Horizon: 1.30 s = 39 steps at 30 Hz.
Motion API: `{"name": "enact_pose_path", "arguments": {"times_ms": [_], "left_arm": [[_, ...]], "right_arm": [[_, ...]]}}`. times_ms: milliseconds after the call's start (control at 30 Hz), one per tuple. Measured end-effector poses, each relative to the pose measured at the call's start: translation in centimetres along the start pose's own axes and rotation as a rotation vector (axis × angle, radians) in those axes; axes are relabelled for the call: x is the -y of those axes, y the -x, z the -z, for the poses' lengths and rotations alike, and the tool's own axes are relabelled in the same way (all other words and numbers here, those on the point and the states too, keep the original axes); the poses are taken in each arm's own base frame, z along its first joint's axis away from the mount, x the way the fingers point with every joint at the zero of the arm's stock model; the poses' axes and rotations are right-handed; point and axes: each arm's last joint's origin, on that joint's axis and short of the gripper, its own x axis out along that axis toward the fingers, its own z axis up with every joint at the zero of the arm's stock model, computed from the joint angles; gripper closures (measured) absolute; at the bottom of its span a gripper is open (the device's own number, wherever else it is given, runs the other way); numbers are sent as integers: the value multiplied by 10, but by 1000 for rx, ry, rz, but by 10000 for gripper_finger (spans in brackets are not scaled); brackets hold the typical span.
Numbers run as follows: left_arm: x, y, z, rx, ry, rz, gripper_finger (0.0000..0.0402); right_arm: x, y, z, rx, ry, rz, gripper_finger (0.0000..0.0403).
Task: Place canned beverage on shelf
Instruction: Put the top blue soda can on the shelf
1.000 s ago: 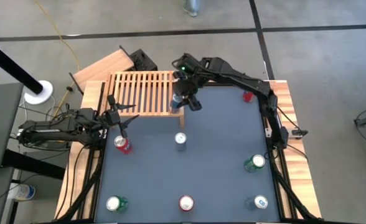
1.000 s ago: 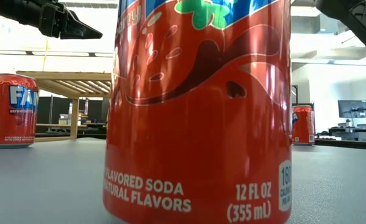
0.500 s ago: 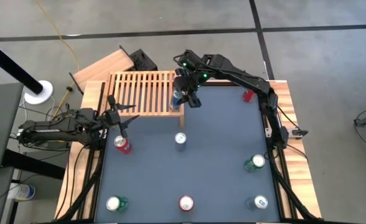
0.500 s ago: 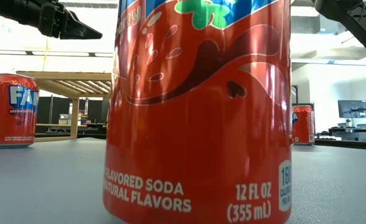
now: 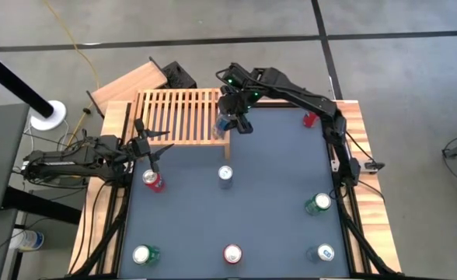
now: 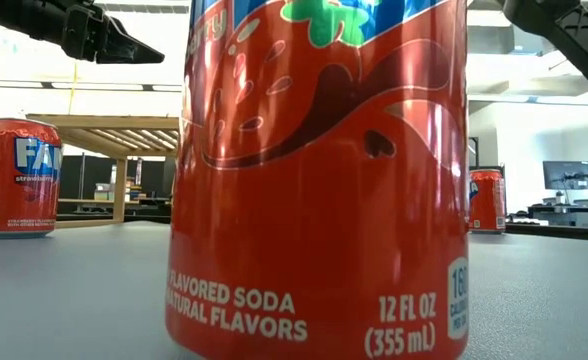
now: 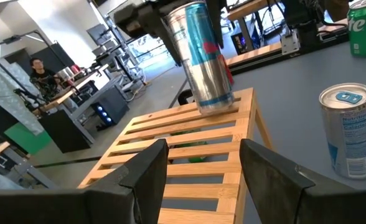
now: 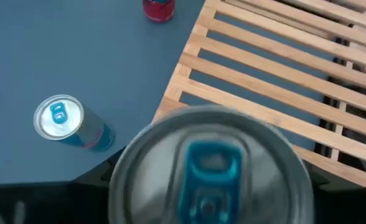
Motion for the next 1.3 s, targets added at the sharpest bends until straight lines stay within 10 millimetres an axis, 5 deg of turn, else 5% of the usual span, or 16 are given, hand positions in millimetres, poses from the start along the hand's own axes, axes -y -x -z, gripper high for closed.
{"name": "enact_pose_path", "arguments": {"times_ms": [400,633,867,1033,1300], "left_arm": [[0,0,0,-1,0,0,209],[1,0,0,5,-2,18,209],[1,0,1,1,-3,25,209],[2,0,1,2,-3,37,209],[3,0,1,19,4,81,209]], "right_arm": [[-2,1,2,-17,-41,-20,137],[-12,4,10,-87,-126,-119,264],[-24,34,14,-117,-166,-161,391],[-32,48,25,-192,-292,-117,400],[-61,27,78,-239,-429,-90,402]]}}
